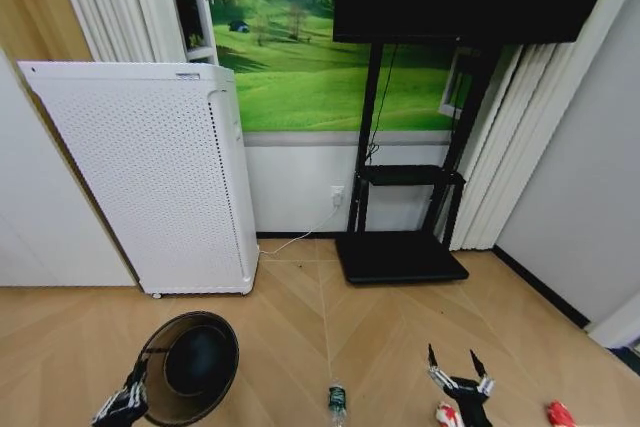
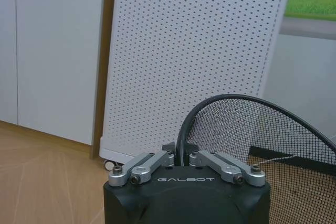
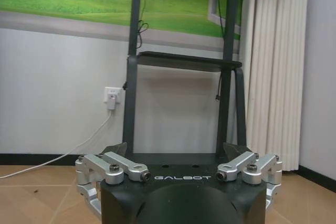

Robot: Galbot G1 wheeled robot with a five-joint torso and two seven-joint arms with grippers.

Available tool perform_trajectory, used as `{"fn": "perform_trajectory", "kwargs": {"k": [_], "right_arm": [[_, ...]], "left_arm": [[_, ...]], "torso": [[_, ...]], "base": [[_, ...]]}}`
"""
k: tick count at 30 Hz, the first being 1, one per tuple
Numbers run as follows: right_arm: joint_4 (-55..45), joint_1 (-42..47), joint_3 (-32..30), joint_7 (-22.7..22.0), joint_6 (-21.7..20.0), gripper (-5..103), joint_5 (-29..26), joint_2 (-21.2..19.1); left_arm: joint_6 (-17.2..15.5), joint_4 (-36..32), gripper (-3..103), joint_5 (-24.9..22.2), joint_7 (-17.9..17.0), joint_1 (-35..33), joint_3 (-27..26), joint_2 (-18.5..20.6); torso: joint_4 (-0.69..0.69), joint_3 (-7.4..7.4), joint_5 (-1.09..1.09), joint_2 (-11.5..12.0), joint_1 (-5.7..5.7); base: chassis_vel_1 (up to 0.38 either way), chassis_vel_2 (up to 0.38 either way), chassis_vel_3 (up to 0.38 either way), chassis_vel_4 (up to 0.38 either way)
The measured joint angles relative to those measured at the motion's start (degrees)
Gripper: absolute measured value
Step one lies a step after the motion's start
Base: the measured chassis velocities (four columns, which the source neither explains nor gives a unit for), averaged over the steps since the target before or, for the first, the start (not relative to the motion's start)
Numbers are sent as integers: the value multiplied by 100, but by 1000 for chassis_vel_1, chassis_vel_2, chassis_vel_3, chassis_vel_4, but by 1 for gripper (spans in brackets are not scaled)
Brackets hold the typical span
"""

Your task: Pick up the trash bin and place the garbage on the floor into it.

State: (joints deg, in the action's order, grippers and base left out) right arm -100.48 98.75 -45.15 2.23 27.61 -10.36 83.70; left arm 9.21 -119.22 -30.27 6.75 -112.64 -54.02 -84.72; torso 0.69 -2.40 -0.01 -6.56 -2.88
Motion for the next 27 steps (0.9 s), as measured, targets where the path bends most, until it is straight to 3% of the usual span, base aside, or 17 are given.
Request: {"fn": "perform_trajectory", "kwargs": {"k": [12,18,24,27], "right_arm": [[82,-83,89,-4,-106,100,122,-72],[71,-204,66,20,-498,100,-18,-192],[284,-339,80,183,-753,100,81,-290],[800,-607,101,330,-1403,100,176,-476]], "left_arm": [[84,111,7,8,22,88,17,4],[122,167,7,36,37,104,30,13],[136,183,7,47,38,134,36,27],[219,202,7,158,58,182,47,31]], "torso": [[0,0,1,-1,0],[0,1,-2,-1,0],[1,1,0,-1,0],[-2,0,3,0,0]], "base": [[298,292,-303,-302],[331,329,-326,-315],[123,65,-90,-136],[-35,-12,35,15]]}}
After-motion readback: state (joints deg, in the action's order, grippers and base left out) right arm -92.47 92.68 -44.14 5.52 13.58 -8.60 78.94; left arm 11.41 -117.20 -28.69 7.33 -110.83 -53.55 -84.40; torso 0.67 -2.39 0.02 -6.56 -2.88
